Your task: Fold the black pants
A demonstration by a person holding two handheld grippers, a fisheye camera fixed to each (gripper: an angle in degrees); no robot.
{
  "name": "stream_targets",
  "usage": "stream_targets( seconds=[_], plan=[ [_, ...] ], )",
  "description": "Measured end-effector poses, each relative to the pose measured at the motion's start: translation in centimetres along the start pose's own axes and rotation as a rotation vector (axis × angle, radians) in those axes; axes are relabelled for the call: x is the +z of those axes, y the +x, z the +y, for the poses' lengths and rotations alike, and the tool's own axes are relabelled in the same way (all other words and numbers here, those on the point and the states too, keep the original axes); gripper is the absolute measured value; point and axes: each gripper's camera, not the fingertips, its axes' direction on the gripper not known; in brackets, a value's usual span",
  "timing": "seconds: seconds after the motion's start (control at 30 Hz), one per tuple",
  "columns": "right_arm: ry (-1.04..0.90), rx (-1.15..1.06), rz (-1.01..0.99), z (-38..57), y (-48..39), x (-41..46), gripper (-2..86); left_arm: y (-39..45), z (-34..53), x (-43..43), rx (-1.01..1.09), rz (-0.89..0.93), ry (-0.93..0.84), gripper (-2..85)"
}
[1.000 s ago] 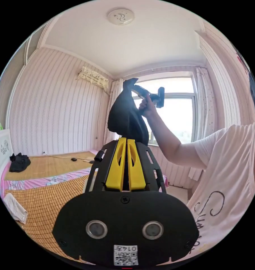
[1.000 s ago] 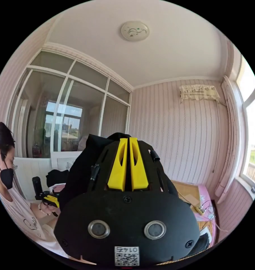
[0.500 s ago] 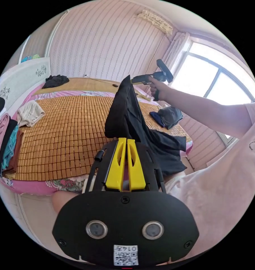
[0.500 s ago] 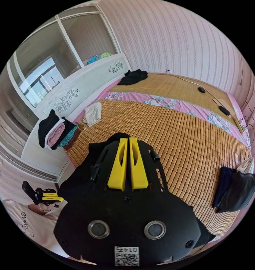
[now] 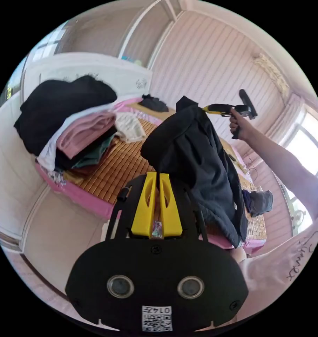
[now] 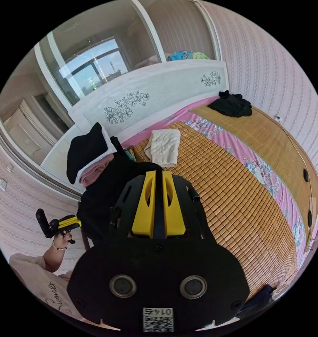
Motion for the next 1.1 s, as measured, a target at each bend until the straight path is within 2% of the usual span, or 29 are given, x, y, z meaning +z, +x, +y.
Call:
stream_targets(
  seconds=[0.13,0.2,0.3,0.4,0.5,0.67,0.77,0.87,1.0,1.1],
  plan=[
    [-0.177,-0.002,-0.026,3.0,-1.9,8.1,5.6,-6.8,1.8,5.5,-0.138,-0.207,-0.197,5.8],
    [-0.220,-0.040,-0.031,6.5,-2.1,9.0,6.0,-7.7,2.8,6.3,-0.165,-0.216,-0.242,6.1],
    [-0.244,-0.046,-0.022,14.9,-0.9,7.4,6.1,-6.5,4.4,6.1,-0.129,-0.132,-0.218,5.6],
    [-0.298,0.065,0.077,25.8,1.3,4.0,6.1,-4.1,5.4,6.3,-0.064,-0.090,-0.238,5.3],
    [-0.355,0.279,0.192,37.3,2.8,-0.3,6.0,-1.2,6.1,7.0,-0.006,0.005,-0.258,5.3],
    [-0.277,0.667,0.372,53.8,0.6,-9.1,5.2,4.5,7.1,8.0,0.126,0.082,-0.281,5.0],
    [-0.175,0.783,0.441,58.6,-1.6,-12.4,4.9,8.1,7.5,7.8,0.211,0.145,-0.265,5.0],
    [-0.125,0.743,0.535,60.0,-3.8,-14.2,4.9,11.9,8.3,7.2,0.321,0.179,-0.260,5.3],
    [-0.129,0.674,0.607,59.7,-5.4,-15.1,6.8,16.9,10.5,6.5,0.530,0.119,-0.277,6.1],
    [-0.064,0.611,0.518,59.2,-6.6,-16.0,11.5,19.6,12.2,6.4,0.625,0.029,-0.290,6.3]
  ],
)
